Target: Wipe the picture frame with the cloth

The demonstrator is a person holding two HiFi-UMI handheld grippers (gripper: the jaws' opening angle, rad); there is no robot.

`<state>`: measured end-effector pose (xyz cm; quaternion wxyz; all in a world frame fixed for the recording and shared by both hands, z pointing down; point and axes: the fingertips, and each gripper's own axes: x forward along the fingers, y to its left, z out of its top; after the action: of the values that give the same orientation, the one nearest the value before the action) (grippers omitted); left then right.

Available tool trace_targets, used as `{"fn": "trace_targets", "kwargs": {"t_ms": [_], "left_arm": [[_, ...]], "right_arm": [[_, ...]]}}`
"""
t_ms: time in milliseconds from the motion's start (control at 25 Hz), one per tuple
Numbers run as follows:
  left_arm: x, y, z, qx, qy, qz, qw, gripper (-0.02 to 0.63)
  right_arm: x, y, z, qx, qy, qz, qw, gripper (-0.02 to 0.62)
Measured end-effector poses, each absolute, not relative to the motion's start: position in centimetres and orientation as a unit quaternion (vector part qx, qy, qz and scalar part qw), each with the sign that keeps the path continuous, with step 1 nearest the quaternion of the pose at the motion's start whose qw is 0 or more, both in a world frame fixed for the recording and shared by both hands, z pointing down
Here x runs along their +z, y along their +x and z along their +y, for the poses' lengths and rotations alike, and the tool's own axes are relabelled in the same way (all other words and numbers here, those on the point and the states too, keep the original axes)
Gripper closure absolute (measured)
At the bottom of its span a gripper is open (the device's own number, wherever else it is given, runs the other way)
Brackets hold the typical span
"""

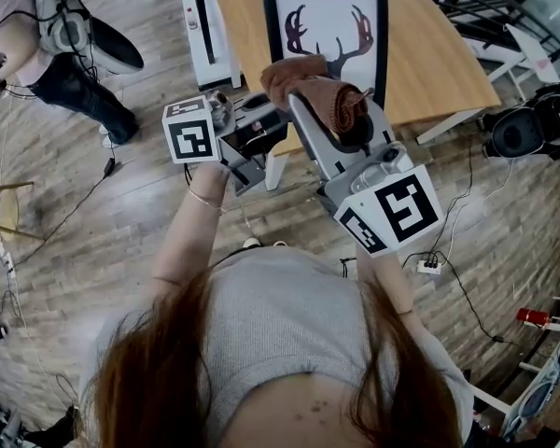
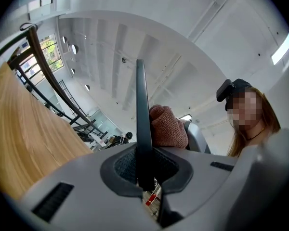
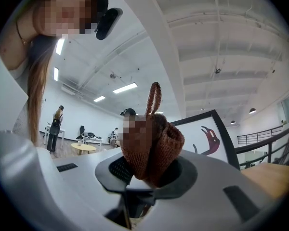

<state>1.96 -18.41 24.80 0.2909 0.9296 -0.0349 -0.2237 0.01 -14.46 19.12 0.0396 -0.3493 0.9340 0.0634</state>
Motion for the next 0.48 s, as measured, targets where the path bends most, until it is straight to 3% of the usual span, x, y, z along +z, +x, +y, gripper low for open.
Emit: {"fn": "trace_targets", "kwargs": {"t_ms": [480], "left_arm": [[24.8,2.0,-18.6,-0.239,0.92,-0.044,0.306,0.572]], "right_arm": [[19.1,1.7,-11.9,0.036,-0.334,0.939,0.07,0.499]]}}
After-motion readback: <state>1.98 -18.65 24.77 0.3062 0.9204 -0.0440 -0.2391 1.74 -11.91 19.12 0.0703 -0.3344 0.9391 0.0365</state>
